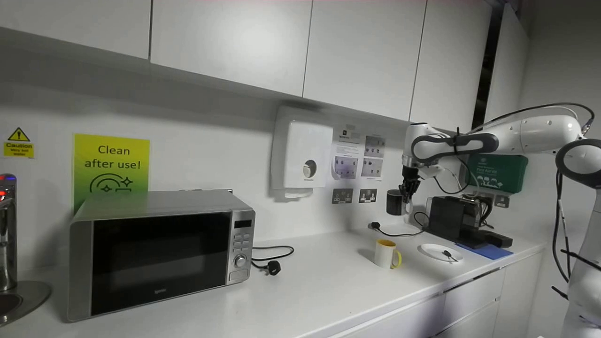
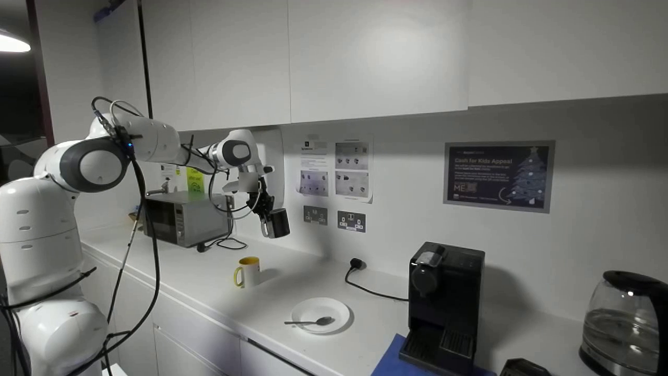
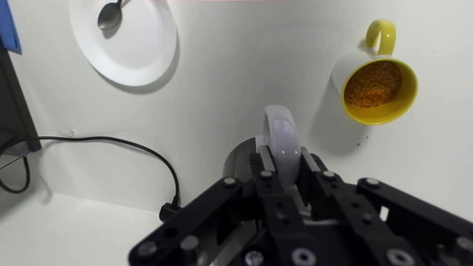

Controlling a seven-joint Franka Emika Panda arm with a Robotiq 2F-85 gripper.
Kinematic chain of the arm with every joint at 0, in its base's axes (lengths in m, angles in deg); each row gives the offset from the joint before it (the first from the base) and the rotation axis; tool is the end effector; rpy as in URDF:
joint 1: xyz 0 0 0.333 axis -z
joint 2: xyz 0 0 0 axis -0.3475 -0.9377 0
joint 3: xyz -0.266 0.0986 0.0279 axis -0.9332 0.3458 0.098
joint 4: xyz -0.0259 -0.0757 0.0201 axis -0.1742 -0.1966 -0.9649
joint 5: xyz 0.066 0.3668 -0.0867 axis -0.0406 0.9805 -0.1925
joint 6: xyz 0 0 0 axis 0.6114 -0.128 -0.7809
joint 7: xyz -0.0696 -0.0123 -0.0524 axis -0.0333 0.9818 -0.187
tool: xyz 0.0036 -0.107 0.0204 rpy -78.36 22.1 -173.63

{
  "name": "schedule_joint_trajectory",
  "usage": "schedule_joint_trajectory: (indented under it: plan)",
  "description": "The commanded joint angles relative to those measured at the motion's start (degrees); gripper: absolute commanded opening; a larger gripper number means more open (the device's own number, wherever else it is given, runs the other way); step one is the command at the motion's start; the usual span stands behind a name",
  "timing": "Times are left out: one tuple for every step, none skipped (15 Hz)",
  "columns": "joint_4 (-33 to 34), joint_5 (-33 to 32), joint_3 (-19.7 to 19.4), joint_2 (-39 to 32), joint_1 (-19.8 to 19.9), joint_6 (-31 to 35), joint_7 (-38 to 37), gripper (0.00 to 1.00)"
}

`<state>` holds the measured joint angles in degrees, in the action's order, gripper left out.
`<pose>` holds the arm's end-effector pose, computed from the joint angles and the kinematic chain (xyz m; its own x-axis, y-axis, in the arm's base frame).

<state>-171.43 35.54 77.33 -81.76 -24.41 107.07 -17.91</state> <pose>0.5528 0.0379 0.5450 0.9842 0.1078 0.1401 0.0781 -0.9761 0.2027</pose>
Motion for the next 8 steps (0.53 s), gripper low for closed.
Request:
schedule_joint_trajectory:
  plan:
    - [-4.9, 5.6, -1.2, 3.3, 1.7, 4.5, 5.6, 0.05]
    - [-5.5, 6.6, -1.5, 3.2, 2.0, 5.0, 6.6, 0.05]
    - [-6.1, 7.6, -1.8, 3.1, 2.3, 5.2, 7.5, 0.05]
    - [-6.8, 8.3, -2.1, 2.9, 2.6, 5.6, 8.4, 0.05]
    - [-7.3, 8.9, -2.4, 2.9, 2.8, 5.9, 9.1, 0.05]
    - [-7.9, 9.6, -2.7, 2.7, 3.0, 6.1, 9.8, 0.05]
    - [-8.4, 10.3, -3.0, 2.7, 3.3, 6.1, 10.2, 0.05]
    - [-9.0, 11.1, -3.2, 2.6, 3.5, 6.5, 10.7, 0.05]
